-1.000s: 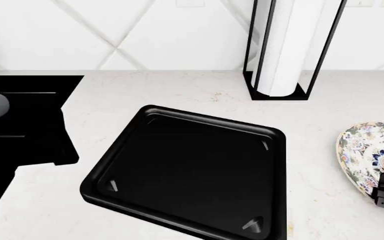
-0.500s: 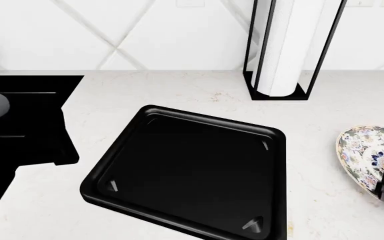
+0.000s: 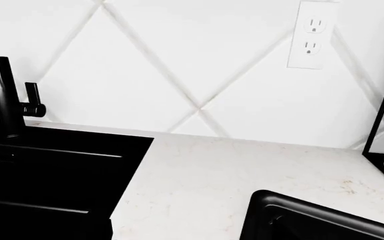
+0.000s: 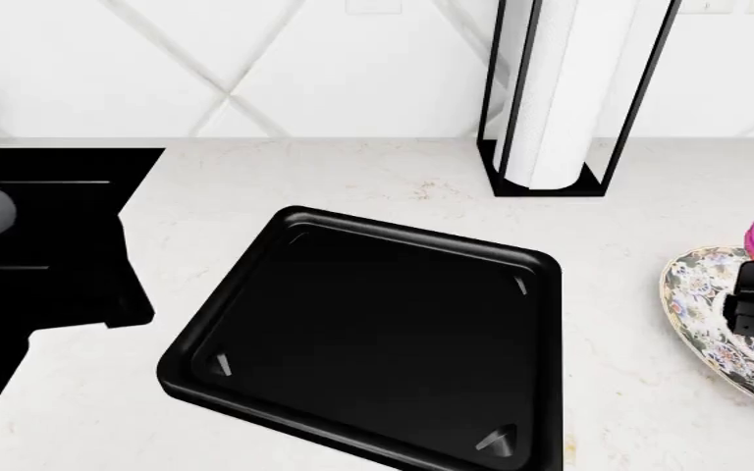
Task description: Move the dessert items from the plate to the tray.
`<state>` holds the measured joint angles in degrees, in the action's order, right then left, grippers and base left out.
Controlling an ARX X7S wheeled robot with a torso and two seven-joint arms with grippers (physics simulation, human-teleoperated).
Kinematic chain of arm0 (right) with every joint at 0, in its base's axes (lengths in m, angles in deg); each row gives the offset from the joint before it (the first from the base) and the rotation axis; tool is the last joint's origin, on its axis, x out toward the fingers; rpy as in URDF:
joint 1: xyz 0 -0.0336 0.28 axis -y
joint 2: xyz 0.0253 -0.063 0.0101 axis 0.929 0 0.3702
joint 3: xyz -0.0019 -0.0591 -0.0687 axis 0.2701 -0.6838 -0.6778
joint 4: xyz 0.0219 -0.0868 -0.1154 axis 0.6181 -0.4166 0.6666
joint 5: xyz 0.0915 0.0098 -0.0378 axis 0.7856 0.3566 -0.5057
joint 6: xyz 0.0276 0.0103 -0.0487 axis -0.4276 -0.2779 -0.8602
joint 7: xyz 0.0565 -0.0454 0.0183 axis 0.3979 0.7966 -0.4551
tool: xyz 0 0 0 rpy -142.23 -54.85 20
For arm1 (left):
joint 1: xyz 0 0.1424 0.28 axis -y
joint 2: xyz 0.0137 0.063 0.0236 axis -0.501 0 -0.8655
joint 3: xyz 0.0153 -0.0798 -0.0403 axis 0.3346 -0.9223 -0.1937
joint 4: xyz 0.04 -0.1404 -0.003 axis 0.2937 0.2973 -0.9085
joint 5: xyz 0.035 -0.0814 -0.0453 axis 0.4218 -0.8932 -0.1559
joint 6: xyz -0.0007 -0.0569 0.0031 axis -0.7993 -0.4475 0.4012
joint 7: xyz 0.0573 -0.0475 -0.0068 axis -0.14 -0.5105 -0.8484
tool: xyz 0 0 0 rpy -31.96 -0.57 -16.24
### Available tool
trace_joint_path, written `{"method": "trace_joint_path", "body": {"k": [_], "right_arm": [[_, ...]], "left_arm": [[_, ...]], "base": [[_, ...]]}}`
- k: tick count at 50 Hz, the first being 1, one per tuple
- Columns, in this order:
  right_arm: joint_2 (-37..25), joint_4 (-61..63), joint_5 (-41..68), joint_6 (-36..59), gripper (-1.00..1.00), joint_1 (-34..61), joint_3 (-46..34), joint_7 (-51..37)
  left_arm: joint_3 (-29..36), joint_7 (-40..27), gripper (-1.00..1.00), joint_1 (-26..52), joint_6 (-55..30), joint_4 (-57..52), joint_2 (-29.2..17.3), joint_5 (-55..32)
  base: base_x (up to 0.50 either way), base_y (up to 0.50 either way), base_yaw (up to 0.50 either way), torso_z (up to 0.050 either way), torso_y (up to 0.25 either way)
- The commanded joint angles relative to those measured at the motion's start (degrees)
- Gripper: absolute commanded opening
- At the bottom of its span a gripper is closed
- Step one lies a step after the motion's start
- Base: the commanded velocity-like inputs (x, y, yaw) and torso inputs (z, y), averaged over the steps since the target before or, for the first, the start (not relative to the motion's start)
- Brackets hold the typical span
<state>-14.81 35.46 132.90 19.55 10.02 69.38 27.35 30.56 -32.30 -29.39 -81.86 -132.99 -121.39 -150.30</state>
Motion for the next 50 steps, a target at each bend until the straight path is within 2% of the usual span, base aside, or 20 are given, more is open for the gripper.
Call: {"method": "trace_joint_path", "body": {"k": [1,6,17,34,50], "right_arm": [[1.2,-2.5,8.9,5.9,-1.0,20.0,-12.9,-4.7],[3.1,-3.2,11.8,7.3,-1.0,25.3,-17.3,-6.4],[6.2,-2.9,14.1,7.6,-1.0,29.4,-21.9,-6.5],[8.5,0.6,22.6,6.2,-1.0,32.7,-27.2,-9.0],[10.4,4.1,25.9,4.9,-1.0,33.4,-30.2,-9.2]], "left_arm": [[-1.2,0.7,1.0,-1.5,0.2,-0.3,-0.1,0.4],[-1.4,0.7,1.0,-1.8,0.4,-0.3,-0.2,0.3],[-1.5,0.7,1.0,-1.9,0.6,-0.5,-0.4,0.2],[-1.4,0.2,1.0,-1.9,0.9,-0.8,-0.7,-0.2],[-2.0,0.3,1.0,-2.8,1.2,-1.0,-0.8,0.0]], "base": [[0.0,0.0,0.0,0.0,0.0],[0.0,0.0,0.0,0.0,0.0],[0.0,0.0,0.0,0.0,0.0],[0.0,0.0,0.0,0.0,0.0],[0.0,0.0,0.0,0.0,0.0]]}}
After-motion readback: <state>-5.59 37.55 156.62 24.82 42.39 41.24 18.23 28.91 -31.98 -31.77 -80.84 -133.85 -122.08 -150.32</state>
